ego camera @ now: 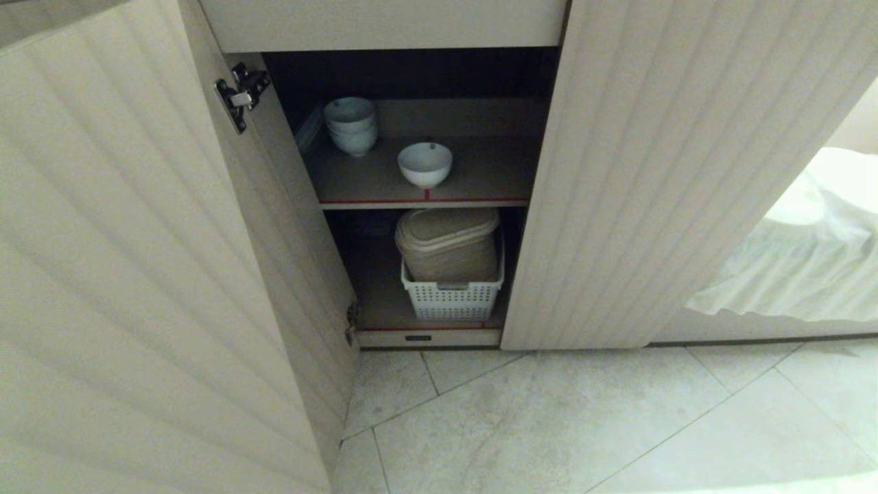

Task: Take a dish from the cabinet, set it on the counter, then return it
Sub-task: Close the cabinet door

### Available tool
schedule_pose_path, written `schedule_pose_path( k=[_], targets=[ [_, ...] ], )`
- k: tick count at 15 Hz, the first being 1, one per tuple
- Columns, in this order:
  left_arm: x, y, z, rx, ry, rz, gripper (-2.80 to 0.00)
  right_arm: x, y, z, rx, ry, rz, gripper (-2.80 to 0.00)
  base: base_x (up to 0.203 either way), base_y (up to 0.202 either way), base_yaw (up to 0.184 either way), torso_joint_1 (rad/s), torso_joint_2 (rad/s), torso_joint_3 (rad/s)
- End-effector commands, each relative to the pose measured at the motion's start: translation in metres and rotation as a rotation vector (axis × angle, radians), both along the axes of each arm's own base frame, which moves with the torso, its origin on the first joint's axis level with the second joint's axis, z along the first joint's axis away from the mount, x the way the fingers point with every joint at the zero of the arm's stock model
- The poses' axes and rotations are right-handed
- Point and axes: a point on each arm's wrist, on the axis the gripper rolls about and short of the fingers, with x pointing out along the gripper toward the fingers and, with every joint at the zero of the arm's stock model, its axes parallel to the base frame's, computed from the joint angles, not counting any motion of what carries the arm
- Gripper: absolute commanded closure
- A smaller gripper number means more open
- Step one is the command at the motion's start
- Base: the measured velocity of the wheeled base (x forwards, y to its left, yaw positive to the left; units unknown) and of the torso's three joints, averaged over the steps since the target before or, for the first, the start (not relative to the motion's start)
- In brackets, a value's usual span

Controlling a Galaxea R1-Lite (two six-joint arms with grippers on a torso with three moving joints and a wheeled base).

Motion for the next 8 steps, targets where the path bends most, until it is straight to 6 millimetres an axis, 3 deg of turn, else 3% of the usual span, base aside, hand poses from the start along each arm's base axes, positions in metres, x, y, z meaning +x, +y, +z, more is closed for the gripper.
schedule_pose_path(
  k=[1,8],
  targets=[
    [0.003,-0.002,0.002,-0.006,-0.005,-0.049,0.0,0.0,0.0,0.0,0.0,0.0,0.0,0.0,0.0,0.0,0.0,0.0,0.0,0.0],
    [0.018,-0.019,-0.006,-0.021,-0.014,-0.176,0.0,0.0,0.0,0.0,0.0,0.0,0.0,0.0,0.0,0.0,0.0,0.0,0.0,0.0]
  ],
)
